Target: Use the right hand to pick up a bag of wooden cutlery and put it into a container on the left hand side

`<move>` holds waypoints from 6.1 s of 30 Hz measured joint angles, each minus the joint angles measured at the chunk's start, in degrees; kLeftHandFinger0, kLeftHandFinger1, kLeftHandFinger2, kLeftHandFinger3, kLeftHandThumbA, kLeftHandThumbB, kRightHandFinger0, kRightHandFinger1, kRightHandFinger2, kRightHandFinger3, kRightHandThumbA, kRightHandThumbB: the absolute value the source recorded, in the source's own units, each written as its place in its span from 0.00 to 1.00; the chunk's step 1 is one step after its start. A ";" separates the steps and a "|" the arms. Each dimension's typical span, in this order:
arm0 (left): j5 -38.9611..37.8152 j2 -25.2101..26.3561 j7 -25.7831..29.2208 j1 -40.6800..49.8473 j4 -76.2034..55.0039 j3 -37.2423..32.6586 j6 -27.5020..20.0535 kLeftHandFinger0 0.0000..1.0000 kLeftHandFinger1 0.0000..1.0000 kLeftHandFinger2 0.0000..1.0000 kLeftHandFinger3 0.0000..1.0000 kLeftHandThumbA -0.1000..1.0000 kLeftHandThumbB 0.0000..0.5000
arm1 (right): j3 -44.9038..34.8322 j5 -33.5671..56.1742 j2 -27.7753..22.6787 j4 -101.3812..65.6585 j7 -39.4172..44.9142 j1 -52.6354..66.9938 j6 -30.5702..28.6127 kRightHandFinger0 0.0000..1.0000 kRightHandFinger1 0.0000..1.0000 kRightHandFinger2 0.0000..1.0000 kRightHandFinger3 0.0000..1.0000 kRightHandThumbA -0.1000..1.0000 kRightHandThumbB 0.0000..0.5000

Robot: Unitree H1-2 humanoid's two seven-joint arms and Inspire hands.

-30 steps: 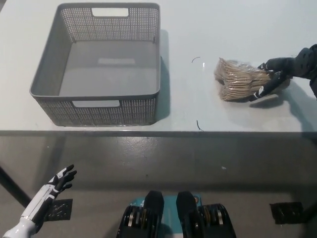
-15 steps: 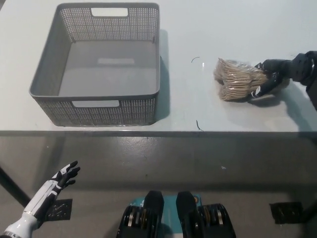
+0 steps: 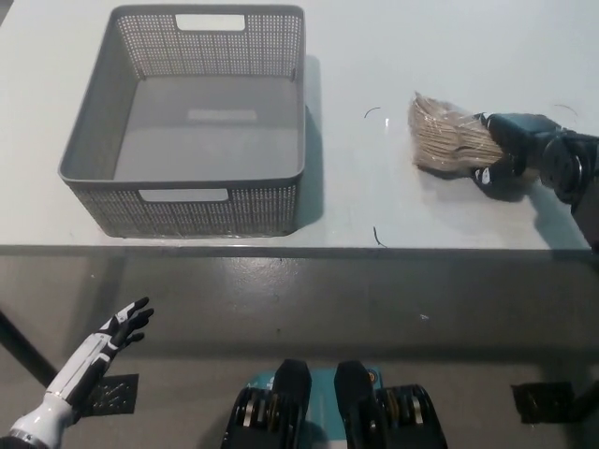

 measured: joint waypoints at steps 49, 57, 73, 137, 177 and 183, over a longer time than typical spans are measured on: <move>0.73 0.35 -2.17 0.08 0.75 -0.46 0.73 1.00 1.00 1.00 1.00 1.00 0.86 | -49.65 33.18 10.28 -3.86 4.84 -11.20 4.72 0.00 0.38 0.70 0.69 0.00 0.33; 1.06 0.35 -2.22 0.08 0.73 -0.65 0.88 1.00 1.00 1.00 1.00 1.00 0.84 | -46.86 34.32 16.66 -3.89 6.23 -13.64 4.84 0.00 0.31 0.75 0.62 0.00 0.35; 1.05 0.34 -3.18 0.01 0.48 -1.44 1.11 1.00 1.00 1.00 1.00 1.00 0.82 | -28.72 28.61 24.45 -1.52 2.49 -16.23 4.61 0.00 0.41 0.76 0.72 0.00 0.37; -1.38 -8.98 5.87 -0.02 -2.18 7.18 -0.42 1.00 1.00 1.00 1.00 1.00 0.78 | -0.85 3.89 22.53 0.26 -0.53 -16.83 1.95 1.00 1.00 1.00 1.00 1.00 0.87; -6.77 -13.99 7.22 1.77 -1.85 11.03 0.08 1.00 1.00 1.00 1.00 1.00 0.62 | -41.13 33.31 9.34 -74.65 -0.17 42.12 0.91 1.00 1.00 1.00 1.00 1.00 0.38; -6.91 -13.99 7.28 2.02 -1.81 12.17 -0.12 1.00 1.00 1.00 1.00 1.00 0.64 | -42.19 39.49 15.38 -77.55 -0.11 53.58 0.85 1.00 1.00 1.00 1.00 1.00 0.39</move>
